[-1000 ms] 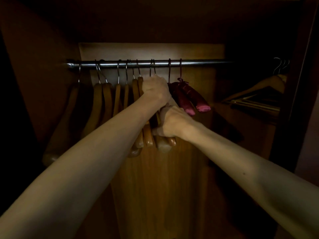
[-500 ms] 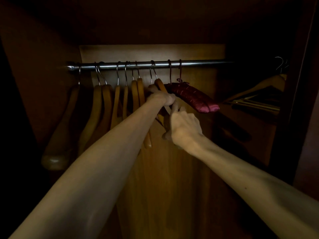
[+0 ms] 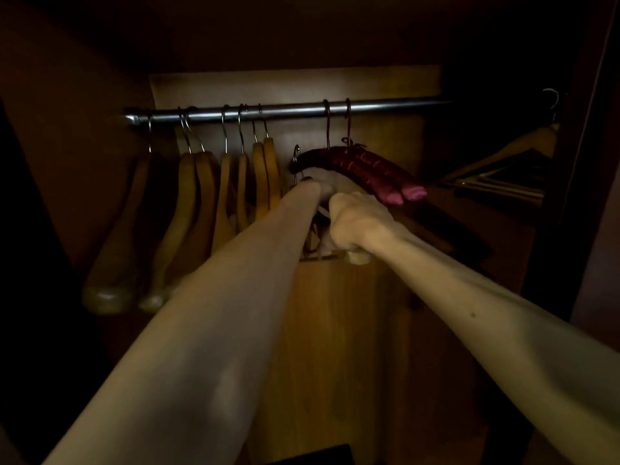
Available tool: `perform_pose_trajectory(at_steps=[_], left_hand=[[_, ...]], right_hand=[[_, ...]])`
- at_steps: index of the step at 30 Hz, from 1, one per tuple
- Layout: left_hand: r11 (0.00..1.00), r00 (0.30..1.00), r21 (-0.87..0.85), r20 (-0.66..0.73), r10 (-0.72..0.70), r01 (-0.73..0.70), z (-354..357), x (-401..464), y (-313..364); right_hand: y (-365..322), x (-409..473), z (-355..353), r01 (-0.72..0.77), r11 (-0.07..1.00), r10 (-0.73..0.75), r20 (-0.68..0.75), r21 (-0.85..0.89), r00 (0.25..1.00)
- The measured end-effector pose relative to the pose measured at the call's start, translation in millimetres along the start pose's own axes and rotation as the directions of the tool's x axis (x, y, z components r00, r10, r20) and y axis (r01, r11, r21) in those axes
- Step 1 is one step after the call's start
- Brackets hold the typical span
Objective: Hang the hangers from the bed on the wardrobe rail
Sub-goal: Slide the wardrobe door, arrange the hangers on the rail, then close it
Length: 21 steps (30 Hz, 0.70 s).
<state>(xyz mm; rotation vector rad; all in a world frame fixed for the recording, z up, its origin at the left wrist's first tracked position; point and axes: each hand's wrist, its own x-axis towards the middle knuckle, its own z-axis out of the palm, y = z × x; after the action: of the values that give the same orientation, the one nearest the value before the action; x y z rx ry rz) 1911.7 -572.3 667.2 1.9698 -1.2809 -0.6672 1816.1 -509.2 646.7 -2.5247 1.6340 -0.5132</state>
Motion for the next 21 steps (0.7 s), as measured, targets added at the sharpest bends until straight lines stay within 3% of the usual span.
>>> perform_pose_trajectory(at_steps=[5,10,14,17,21], left_hand=[[0.998,0.995,-0.058,-0.09,-0.044,0.039,59,-2,-54],[0.924,0.971,-0.299,0.08,-0.223,0.237,118,14,-120],[0.807,0.946,-0.497,0.217,-0.241,0.32,138,-30,-152],[0.763,0.938,-0.546,0.224,-0.265,0.346,163,-43,-183],[0.771,0.941,-0.54,0.171,-0.292,0.337,187,-60,-212]], right_hand=[[25,-39,68,-0.085,0.995,0.084,0.029,0.043,0.996],[55,-85,125,-0.123,0.989,0.121,0.031,0.081,0.992],[70,-121,173,-0.128,0.991,0.128,-0.011,0.028,0.992],[78,-147,208,-0.128,0.992,0.128,-0.001,0.009,0.992],[95,-173,241,-0.083,0.994,0.073,0.125,0.076,0.989]])
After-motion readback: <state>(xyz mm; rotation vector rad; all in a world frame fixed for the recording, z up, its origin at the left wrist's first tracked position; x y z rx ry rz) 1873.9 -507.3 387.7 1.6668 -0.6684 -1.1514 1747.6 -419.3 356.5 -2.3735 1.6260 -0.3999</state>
